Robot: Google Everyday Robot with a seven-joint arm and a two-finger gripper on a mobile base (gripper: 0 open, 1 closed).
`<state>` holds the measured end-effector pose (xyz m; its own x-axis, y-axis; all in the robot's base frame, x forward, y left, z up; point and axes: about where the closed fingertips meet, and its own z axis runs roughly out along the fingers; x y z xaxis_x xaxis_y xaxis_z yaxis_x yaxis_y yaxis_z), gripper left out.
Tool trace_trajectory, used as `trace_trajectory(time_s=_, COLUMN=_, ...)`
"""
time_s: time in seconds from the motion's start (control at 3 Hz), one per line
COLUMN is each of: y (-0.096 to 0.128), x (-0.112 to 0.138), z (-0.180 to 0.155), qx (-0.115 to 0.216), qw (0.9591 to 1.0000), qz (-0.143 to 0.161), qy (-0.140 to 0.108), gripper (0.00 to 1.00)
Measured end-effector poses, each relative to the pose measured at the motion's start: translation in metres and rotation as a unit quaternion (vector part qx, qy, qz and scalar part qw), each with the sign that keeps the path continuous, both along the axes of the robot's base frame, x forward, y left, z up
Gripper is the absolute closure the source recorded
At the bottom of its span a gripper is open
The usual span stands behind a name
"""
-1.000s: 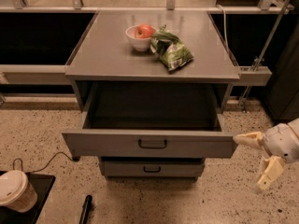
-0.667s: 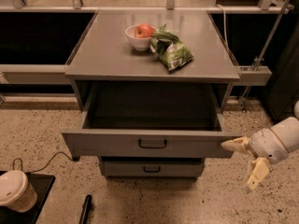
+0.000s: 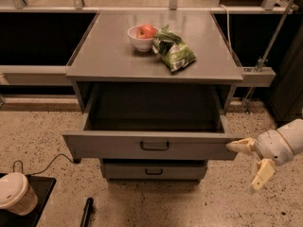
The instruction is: Close top drawer
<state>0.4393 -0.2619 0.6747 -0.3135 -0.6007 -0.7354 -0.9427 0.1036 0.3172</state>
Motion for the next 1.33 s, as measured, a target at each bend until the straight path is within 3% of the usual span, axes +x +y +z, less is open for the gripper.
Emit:
trace_trajectory(time_s=0.33, y=0.014, x=0.03, z=0.001, qx=0.005, qw=0.9998, qz=0.016, qy=-0.003, gripper=0.0)
trace_trajectory(time_s=1.0, y=0.098, x=0.104, z=0.012, qx=-0.02, qw=0.9968, qz=0.075, qy=-0.021, gripper=0.0)
trace_trajectory(time_s=1.33, y=0.148, x=0.151, z=0.003, qx=-0.042, qw=0.9955, qz=0.083, qy=-0.018, gripper=0.0)
